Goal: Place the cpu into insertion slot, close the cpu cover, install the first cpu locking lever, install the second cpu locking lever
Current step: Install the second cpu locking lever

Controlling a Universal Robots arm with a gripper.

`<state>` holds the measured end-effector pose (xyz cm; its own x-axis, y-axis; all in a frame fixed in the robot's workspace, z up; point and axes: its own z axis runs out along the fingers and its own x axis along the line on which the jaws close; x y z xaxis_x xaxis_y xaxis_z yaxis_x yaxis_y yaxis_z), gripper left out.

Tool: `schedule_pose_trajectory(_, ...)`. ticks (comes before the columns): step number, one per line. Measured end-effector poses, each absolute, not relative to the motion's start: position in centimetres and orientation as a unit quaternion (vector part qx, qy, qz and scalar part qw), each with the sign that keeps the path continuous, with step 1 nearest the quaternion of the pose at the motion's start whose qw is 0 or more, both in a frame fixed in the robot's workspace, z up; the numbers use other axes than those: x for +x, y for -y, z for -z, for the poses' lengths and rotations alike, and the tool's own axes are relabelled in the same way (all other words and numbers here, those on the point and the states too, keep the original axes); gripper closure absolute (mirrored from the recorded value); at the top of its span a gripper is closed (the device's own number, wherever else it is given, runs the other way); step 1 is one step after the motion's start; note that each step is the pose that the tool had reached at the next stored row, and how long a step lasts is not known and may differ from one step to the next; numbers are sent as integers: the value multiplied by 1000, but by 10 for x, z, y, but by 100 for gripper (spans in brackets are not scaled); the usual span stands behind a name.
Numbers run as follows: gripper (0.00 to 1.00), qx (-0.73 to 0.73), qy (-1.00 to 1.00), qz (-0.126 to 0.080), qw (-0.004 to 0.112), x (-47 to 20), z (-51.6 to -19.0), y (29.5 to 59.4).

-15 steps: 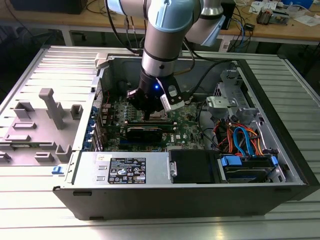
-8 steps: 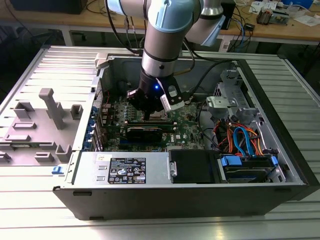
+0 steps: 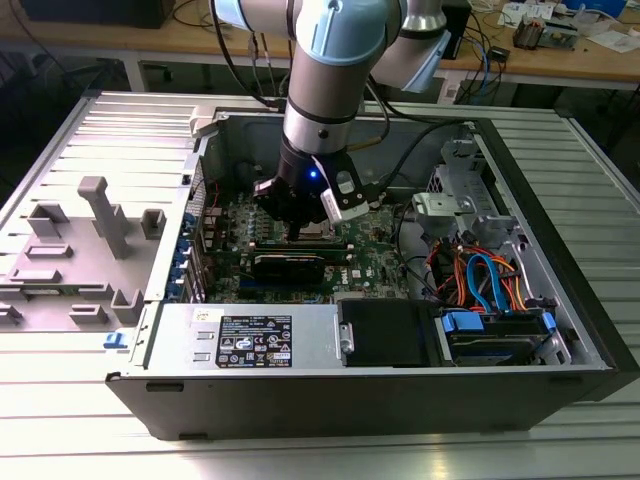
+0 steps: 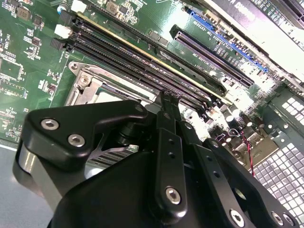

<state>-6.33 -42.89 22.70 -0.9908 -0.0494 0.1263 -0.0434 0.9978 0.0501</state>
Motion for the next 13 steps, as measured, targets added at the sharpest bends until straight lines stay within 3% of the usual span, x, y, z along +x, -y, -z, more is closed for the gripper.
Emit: schedule_pose_trajectory(13, 89, 24, 997, 27, 68, -63, -222, 429)
